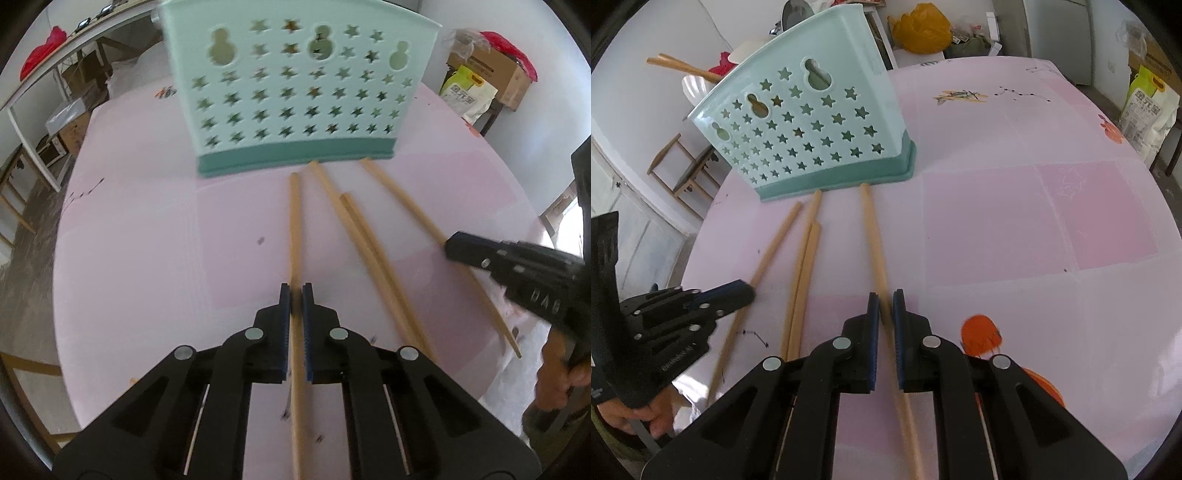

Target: Organize utensils

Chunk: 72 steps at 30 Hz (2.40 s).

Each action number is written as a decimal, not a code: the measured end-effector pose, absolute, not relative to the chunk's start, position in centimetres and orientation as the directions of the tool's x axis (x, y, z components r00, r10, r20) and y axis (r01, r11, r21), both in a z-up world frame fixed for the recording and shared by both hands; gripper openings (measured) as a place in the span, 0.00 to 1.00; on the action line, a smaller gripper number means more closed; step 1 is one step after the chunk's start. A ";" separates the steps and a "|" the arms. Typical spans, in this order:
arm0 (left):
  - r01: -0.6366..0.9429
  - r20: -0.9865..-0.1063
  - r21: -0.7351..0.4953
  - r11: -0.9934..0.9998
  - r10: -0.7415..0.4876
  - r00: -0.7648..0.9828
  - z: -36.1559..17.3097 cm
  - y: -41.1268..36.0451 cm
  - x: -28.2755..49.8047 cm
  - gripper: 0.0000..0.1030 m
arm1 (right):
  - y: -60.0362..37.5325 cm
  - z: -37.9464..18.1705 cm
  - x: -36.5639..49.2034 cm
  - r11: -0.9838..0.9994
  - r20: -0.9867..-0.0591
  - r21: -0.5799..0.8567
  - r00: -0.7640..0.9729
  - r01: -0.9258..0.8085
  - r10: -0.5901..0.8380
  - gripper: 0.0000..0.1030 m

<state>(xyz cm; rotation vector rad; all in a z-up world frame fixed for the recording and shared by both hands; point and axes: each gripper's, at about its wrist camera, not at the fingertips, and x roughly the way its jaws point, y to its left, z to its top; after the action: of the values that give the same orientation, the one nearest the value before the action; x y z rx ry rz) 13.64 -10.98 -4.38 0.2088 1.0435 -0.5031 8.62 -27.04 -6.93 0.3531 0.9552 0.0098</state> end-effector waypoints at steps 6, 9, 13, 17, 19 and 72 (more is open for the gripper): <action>0.452 -0.881 -0.061 0.890 -0.261 0.395 -4.6 -6.9 12.8 0.05 | -27.9 -6.7 7.1 0.948 -0.835 0.282 0.523 0.147 0.167 0.08; 0.462 -0.882 -0.058 0.885 -0.262 0.391 -4.5 -6.2 12.9 0.12 | -27.9 -6.6 7.1 0.954 -0.842 0.275 0.509 0.123 0.177 0.15; 0.459 -0.879 -0.047 0.887 -0.255 0.403 -4.4 -6.6 13.8 0.14 | -27.0 -6.4 8.5 0.967 -0.843 0.233 0.518 0.102 0.149 0.26; 0.468 -0.877 -0.031 0.883 -0.249 0.412 -4.3 -7.6 15.1 0.14 | -26.5 -6.4 10.1 0.975 -0.840 0.204 0.528 0.089 0.128 0.26; 0.475 -0.877 -0.020 0.880 -0.244 0.414 -4.3 -8.2 15.9 0.14 | -26.3 -6.3 11.0 0.978 -0.836 0.190 0.536 0.086 0.115 0.26; 0.493 -0.493 -0.255 0.832 -0.550 0.674 10.2 -4.3 13.8 0.05 | -31.1 19.5 9.2 0.950 -0.247 0.282 0.947 -0.130 0.203 0.07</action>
<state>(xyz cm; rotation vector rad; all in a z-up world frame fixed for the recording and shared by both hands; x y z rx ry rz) 13.78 -4.30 10.18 -0.1032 0.5880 -0.5881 9.15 -31.12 19.46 0.2667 0.2779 0.1716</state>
